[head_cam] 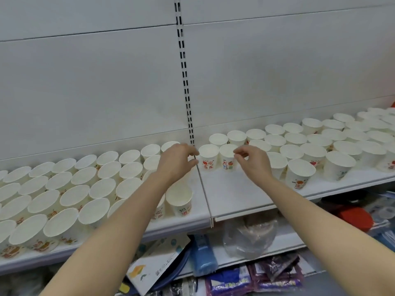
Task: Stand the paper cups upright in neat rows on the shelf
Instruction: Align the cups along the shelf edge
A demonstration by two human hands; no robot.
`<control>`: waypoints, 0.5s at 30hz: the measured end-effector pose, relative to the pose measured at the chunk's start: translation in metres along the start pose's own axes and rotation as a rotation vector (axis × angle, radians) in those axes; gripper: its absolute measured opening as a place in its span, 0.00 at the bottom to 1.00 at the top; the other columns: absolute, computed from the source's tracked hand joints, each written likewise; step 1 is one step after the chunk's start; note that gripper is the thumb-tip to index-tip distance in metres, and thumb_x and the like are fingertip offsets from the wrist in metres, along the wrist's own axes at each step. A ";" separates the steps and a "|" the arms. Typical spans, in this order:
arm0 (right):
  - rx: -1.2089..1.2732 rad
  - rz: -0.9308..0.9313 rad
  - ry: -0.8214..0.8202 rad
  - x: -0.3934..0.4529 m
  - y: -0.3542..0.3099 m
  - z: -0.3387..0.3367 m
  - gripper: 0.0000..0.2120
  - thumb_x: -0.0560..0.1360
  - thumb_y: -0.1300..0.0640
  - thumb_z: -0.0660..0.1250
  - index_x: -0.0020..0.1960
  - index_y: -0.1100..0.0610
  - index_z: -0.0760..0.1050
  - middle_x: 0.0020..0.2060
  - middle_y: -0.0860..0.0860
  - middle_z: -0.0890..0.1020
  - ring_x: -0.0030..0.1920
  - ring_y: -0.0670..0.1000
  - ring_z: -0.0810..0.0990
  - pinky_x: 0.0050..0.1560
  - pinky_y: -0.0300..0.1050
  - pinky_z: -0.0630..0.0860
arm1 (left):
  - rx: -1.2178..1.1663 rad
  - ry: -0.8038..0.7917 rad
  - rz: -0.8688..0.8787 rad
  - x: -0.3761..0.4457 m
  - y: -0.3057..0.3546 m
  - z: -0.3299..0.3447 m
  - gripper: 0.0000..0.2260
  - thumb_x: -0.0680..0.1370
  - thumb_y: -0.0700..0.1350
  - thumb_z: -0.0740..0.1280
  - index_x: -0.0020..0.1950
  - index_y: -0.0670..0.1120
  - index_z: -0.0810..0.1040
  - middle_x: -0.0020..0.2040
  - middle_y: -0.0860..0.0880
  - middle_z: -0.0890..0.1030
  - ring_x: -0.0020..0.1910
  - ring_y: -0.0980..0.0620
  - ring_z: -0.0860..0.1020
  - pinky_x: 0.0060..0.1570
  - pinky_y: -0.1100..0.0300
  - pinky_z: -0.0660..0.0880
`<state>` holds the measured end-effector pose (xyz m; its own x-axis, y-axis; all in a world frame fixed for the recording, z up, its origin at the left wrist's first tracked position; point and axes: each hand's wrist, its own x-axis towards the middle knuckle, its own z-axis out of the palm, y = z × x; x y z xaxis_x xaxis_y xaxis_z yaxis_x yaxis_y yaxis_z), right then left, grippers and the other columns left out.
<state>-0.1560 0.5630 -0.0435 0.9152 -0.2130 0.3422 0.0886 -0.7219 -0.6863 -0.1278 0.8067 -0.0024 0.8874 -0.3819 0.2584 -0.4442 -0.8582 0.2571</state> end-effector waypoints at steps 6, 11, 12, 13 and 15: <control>-0.171 -0.255 -0.242 0.070 0.010 -0.014 0.05 0.73 0.51 0.70 0.46 0.49 0.82 0.42 0.44 0.82 0.48 0.49 0.75 0.45 0.46 0.72 | 0.194 -0.118 0.030 0.059 0.021 0.029 0.14 0.73 0.53 0.72 0.58 0.54 0.81 0.54 0.52 0.81 0.57 0.49 0.75 0.52 0.55 0.73; -0.223 -0.389 -0.413 0.075 0.013 -0.004 0.09 0.69 0.42 0.71 0.40 0.46 0.80 0.37 0.42 0.82 0.44 0.44 0.74 0.44 0.44 0.71 | 0.313 -0.150 0.029 0.072 0.022 0.038 0.04 0.74 0.50 0.69 0.48 0.54 0.83 0.47 0.53 0.84 0.49 0.51 0.77 0.55 0.56 0.68; -0.222 -0.404 -0.426 0.072 0.016 -0.004 0.09 0.68 0.42 0.72 0.39 0.47 0.80 0.37 0.41 0.81 0.43 0.44 0.74 0.43 0.44 0.71 | 0.315 -0.142 0.024 0.072 0.019 0.037 0.04 0.74 0.49 0.69 0.46 0.54 0.82 0.45 0.54 0.84 0.47 0.51 0.78 0.55 0.56 0.67; -0.221 -0.417 -0.435 0.070 0.018 -0.003 0.08 0.67 0.44 0.73 0.39 0.47 0.81 0.36 0.42 0.81 0.43 0.45 0.75 0.43 0.44 0.72 | 0.323 -0.127 0.019 0.072 0.016 0.035 0.04 0.73 0.48 0.69 0.45 0.53 0.82 0.44 0.54 0.84 0.46 0.51 0.78 0.54 0.57 0.66; -0.211 -0.440 -0.455 0.065 0.022 -0.003 0.05 0.67 0.48 0.74 0.40 0.49 0.82 0.36 0.43 0.81 0.43 0.47 0.77 0.43 0.47 0.74 | 0.345 -0.092 -0.001 0.071 0.008 0.032 0.04 0.73 0.48 0.68 0.44 0.52 0.82 0.44 0.53 0.84 0.46 0.51 0.79 0.53 0.57 0.65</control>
<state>-0.0959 0.5318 -0.0343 0.8899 0.3966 0.2253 0.4554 -0.8012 -0.3883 -0.0639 0.7616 -0.0119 0.9022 -0.3967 0.1694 -0.3894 -0.9179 -0.0760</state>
